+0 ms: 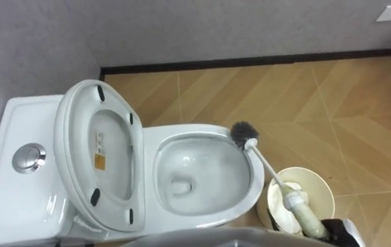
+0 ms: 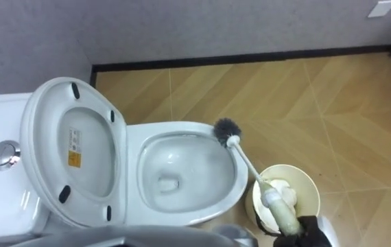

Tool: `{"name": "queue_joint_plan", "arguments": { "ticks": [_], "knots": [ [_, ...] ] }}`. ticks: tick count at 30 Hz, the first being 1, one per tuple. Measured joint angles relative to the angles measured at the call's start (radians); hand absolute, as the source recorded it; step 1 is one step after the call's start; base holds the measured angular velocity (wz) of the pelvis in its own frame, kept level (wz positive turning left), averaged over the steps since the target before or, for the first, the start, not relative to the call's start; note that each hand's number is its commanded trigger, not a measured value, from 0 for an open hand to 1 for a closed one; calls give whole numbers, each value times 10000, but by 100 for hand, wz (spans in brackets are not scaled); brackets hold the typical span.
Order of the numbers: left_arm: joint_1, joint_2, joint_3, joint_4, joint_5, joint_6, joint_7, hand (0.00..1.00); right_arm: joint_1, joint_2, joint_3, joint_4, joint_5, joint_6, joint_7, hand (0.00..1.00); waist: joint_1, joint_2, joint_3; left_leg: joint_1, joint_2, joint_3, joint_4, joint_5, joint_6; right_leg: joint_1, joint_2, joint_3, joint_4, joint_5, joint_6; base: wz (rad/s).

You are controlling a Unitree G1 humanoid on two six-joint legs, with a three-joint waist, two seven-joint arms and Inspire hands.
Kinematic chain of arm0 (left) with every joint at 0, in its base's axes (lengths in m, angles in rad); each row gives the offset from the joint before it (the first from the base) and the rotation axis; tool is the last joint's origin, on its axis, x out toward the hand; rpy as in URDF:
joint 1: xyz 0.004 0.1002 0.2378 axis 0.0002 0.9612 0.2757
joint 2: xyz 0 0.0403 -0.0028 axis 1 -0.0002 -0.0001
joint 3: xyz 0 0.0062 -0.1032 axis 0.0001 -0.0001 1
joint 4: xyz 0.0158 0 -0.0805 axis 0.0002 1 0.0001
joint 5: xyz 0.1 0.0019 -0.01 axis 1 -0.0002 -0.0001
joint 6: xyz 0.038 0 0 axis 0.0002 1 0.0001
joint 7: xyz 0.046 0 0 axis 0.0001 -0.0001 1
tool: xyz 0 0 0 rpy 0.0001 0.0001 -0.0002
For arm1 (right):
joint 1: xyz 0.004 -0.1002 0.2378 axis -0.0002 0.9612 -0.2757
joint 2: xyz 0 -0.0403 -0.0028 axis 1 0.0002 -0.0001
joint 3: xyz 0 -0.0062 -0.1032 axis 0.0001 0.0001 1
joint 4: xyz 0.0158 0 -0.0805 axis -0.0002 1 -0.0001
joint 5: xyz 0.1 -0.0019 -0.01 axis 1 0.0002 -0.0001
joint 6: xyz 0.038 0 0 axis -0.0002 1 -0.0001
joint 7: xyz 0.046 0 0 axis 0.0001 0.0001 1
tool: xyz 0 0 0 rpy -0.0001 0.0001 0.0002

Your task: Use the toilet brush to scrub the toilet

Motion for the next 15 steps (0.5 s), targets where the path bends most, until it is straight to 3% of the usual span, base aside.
{"name": "queue_joint_plan", "arguments": {
  "ticks": [15],
  "knots": [
    [-58, 55, 34, 74, -3, 106, -205, 0, -837, 28, -331, 2743, 3087, 11, -486, 100, -3, 98, 39, 143, 4, 23, -31, -1, -1, 245, -2, -60, -179, 3, 5, 0]
  ]
}}
